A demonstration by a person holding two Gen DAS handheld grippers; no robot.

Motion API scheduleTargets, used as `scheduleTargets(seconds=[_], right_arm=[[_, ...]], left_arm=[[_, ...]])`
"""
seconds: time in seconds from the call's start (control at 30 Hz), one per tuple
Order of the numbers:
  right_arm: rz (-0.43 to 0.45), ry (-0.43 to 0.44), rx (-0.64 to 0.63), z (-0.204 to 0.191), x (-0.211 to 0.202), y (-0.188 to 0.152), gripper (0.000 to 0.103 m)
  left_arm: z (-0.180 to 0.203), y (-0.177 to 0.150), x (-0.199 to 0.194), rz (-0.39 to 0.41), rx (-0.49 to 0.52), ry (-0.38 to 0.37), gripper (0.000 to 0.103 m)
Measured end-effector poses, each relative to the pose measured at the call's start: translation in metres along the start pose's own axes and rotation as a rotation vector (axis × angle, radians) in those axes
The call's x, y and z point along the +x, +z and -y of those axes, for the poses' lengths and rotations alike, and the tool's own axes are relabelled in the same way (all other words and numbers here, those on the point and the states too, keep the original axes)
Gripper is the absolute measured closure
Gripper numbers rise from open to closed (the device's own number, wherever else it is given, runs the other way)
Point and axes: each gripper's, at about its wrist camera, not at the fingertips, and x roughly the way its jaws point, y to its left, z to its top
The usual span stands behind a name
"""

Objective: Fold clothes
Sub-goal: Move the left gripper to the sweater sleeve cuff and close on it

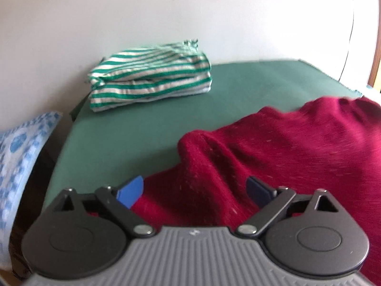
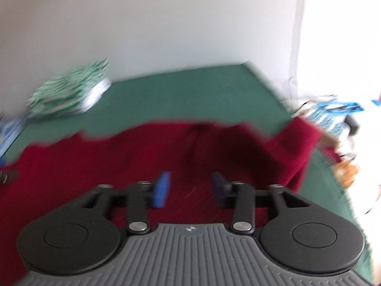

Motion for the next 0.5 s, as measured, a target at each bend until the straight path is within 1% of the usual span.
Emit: scheduleTargets(seconds=[0.03, 0.07, 0.1, 0.13, 0.17, 0.27, 0.3, 0.37, 0.43, 0.5], right_arm=[[-0.024, 0.005, -0.011, -0.006, 0.000, -0.007, 0.056], [-0.044, -0.028, -0.016, -0.007, 0.004, -0.014, 0.057], [-0.063, -0.078, -0.019, -0.007, 0.008, -0.019, 0.061], [-0.058, -0.133, -0.010, -0.009, 0.005, -0.019, 0.069], [-0.048, -0.163, 0.002, -0.013, 0.001, -0.019, 0.068], [0.019, 0.014, 0.065, -0.038, -0.029, -0.018, 0.068], [0.028, 0.070, 0.039, -0.052, -0.035, -0.021, 0.068], [0.017, 0.176, -0.030, -0.089, -0.041, -0.027, 0.068], [-0.021, 0.331, -0.095, -0.126, -0.041, -0.036, 0.068], [-0.065, 0.432, -0.208, -0.166, -0.037, -0.045, 0.069]], left_arm=[[-0.001, -0.003, -0.011, 0.008, -0.010, -0.009, 0.008], [-0.002, -0.006, -0.022, 0.016, -0.020, -0.017, 0.007], [-0.002, -0.009, -0.033, 0.025, -0.030, -0.026, 0.007], [-0.005, -0.014, -0.047, 0.032, -0.044, -0.028, 0.006], [-0.010, -0.022, -0.064, 0.038, -0.066, -0.022, 0.005], [-0.024, -0.043, -0.106, 0.034, -0.117, 0.007, 0.004], [-0.029, -0.050, -0.119, 0.032, -0.131, 0.023, 0.004], [-0.037, -0.069, -0.144, 0.017, -0.159, 0.073, 0.006], [-0.040, -0.092, -0.165, -0.013, -0.191, 0.130, 0.009], [-0.039, -0.117, -0.182, -0.053, -0.251, 0.167, 0.009]])
